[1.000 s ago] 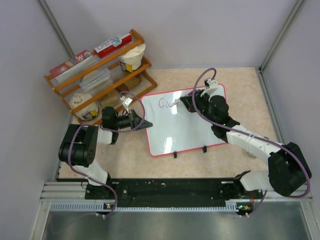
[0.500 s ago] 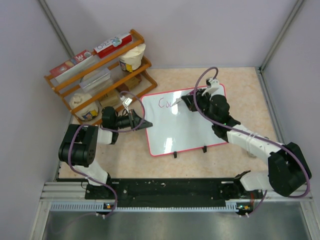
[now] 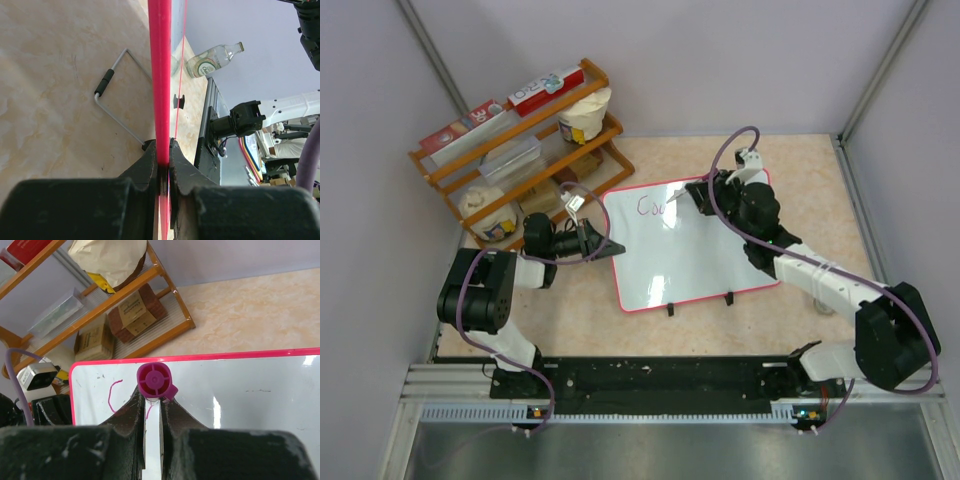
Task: Write a sentence on the whiteboard
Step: Write with the whiteboard marker on the whiteboard.
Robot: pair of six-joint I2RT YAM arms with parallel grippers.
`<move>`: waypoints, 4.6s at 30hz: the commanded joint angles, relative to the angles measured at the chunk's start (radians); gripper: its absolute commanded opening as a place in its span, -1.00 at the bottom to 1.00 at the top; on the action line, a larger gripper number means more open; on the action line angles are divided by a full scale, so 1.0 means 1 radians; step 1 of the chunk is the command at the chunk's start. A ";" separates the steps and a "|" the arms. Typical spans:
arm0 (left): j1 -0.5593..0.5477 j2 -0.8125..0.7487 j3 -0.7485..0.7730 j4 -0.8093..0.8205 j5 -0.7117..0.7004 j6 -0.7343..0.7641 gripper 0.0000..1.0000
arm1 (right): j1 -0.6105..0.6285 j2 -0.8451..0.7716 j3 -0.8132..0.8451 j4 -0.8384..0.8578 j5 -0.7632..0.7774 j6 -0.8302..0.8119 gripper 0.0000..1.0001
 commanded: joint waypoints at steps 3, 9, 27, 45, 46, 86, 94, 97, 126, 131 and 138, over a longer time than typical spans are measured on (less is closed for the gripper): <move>0.002 -0.001 0.021 0.021 -0.032 0.072 -1.00 | -0.011 0.008 0.027 -0.003 -0.005 -0.022 -1.00; 0.002 -0.002 0.023 0.023 -0.032 0.072 -1.00 | -0.010 -0.002 -0.002 -0.005 -0.009 -0.024 -1.00; 0.002 -0.001 0.021 0.023 -0.030 0.070 -1.00 | -0.011 -0.044 -0.076 -0.008 -0.024 -0.024 -1.00; 0.002 -0.004 0.021 0.016 -0.032 0.075 -1.00 | -0.054 -0.067 -0.068 0.047 -0.082 0.025 -1.00; 0.000 -0.004 0.021 0.016 -0.032 0.075 -1.00 | -0.059 -0.068 -0.068 0.061 -0.087 0.036 -1.00; 0.002 -0.005 0.023 0.006 -0.035 0.081 -1.00 | -0.076 -0.005 0.052 0.058 -0.130 0.021 -1.00; 0.002 -0.004 0.023 0.004 -0.035 0.083 -1.00 | -0.076 0.001 0.035 0.032 -0.110 0.004 -1.00; 0.002 -0.007 0.024 0.004 -0.035 0.081 -1.00 | -0.076 -0.001 0.023 0.028 -0.107 0.001 -1.00; 0.000 -0.008 0.021 -0.003 -0.036 0.087 -1.00 | -0.077 -0.058 -0.103 0.012 -0.102 -0.022 -1.00; 0.002 -0.010 0.023 -0.005 -0.036 0.089 -1.00 | -0.076 -0.044 -0.094 0.024 -0.091 -0.014 -1.00; 0.000 -0.011 0.023 -0.008 -0.036 0.092 -1.00 | -0.076 -0.028 -0.053 0.032 -0.079 -0.010 -1.00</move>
